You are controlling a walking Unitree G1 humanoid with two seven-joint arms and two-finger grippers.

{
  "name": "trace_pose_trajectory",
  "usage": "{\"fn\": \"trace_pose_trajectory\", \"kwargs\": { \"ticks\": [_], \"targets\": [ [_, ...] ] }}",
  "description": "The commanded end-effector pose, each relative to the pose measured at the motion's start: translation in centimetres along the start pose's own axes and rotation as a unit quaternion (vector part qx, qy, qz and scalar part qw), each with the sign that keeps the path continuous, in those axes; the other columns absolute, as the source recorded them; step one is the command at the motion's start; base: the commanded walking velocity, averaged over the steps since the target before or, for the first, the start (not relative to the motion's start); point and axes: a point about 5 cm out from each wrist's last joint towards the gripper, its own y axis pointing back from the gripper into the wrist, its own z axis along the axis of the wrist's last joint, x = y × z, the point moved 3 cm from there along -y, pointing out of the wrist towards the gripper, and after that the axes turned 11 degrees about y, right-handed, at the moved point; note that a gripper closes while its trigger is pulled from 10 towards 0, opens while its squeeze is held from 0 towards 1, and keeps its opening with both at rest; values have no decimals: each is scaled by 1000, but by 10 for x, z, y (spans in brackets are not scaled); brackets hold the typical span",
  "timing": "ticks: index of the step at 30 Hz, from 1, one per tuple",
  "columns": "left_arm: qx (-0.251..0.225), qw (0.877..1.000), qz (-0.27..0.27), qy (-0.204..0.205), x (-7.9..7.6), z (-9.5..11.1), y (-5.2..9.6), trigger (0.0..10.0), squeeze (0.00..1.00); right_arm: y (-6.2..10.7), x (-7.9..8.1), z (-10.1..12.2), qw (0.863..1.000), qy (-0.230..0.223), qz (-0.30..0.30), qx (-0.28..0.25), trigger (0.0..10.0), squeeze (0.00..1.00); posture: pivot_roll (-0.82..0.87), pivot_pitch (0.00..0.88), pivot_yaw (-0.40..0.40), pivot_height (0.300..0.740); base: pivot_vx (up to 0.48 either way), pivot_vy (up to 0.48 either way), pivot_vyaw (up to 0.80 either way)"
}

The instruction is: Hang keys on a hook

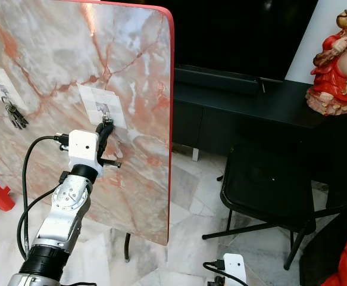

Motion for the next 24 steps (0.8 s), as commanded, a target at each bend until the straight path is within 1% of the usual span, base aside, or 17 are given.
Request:
{"fn": "trace_pose_trajectory", "kwargs": {
  "ticks": [1,10,18,19,20,22,23,24],
  "targets": [
    [11,1000,-13,1,-4,-1,-3,10000,0,0,0,3,1000,0,0,-3,10000,0,30,11,-28,740,0,0,0],
    [19,999,-37,-7,-10,-2,-3,10000,0,0,0,3,1000,0,1,-3,10000,0,30,12,-27,740,0,0,0],
    [25,999,-45,-7,-13,-3,-2,10000,0,0,0,3,1000,0,2,-3,10000,0,31,11,-26,740,0,0,0],
    [25,999,-45,-6,-13,-3,-2,10000,82,0,1,3,1000,0,2,-3,10000,0,31,11,-26,740,0,0,0],
    [24,999,-46,-5,-13,-3,-2,10000,588,0,0,3,1000,0,2,-3,10000,0,31,11,-26,740,0,0,0],
    [24,999,-46,-5,-13,-3,-2,10000,588,0,0,3,1000,0,2,-3,10000,0,31,11,-26,740,0,0,0],
    [23,999,-46,-3,-13,-3,-1,10000,1000,0,0,3,1000,0,1,-3,10000,0,31,11,-26,740,0,0,0],
    [23,999,-45,-2,-13,-3,-1,10000,1000,0,0,3,1000,0,1,-3,10000,0,31,11,-26,740,0,0,0]
  ]
}}
